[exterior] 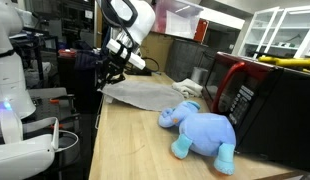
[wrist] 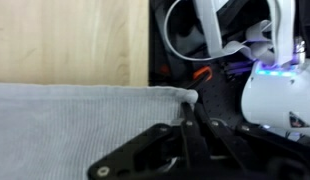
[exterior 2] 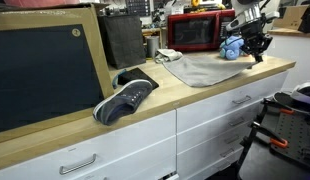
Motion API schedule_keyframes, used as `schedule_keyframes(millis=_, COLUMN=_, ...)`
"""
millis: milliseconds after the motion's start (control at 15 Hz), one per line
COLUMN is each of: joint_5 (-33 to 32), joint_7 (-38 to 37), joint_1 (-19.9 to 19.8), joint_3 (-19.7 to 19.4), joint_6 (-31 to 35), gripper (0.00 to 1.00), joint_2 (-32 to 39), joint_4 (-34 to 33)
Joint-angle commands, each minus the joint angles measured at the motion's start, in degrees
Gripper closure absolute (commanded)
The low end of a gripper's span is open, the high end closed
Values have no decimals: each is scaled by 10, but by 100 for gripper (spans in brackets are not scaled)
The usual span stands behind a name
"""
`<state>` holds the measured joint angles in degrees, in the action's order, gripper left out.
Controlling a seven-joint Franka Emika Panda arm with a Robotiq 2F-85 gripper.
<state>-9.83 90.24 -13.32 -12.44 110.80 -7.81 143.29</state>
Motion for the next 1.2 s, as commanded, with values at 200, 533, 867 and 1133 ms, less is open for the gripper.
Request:
schedule_keyframes(millis=200, joint_5=-55, joint_7=70, joint_1=0, joint_3=-39, joint_6=-110, gripper=40, joint_2=-98, joint_4=47)
schedule_keyframes(millis=533, joint_5=24, joint_7=51, joint_1=11, joint_3=-53, joint_6=-88, gripper=3, joint_2=-100, joint_4=9)
schedule_keyframes(millis=867, joint_5=162, joint_7=43, joint_1=20, joint_3=-62, joint_6=-20, gripper=0, joint_2=-93, joint_4=-27)
schedule_keyframes(millis=1133, joint_5=224, joint_7=-1, joint_1=33, joint_3=-48, joint_6=36, gripper=0, joint_2=-71, joint_4=-39)
